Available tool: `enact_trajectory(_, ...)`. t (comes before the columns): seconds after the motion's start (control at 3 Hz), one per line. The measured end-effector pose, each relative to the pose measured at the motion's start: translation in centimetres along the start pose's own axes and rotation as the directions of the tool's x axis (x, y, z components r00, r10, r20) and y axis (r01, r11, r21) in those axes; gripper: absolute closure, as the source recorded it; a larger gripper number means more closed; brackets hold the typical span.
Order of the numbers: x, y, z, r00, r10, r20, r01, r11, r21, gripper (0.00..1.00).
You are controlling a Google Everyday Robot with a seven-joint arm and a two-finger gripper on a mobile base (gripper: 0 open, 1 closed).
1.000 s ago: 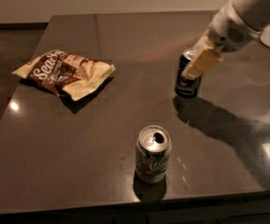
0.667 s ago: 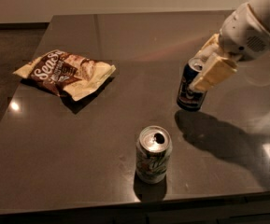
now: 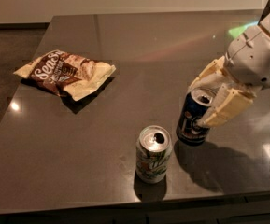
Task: Move pepsi can near 7up can
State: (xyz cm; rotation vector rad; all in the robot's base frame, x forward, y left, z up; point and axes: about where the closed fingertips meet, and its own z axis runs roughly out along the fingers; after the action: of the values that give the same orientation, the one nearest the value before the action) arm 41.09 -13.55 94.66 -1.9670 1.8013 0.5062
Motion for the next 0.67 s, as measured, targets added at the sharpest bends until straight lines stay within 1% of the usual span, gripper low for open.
enact_trajectory(0.33, -0.5, 2.5, 2.0, 0.997, -0.074, -0.011, 0.074, 0.9961, -0.049, 1.0)
enact_trajectory(0.67, -0.9, 3.7, 3.4, 0.993, -0.111, -0.032, 0.11, 0.9925, -0.054, 0.84)
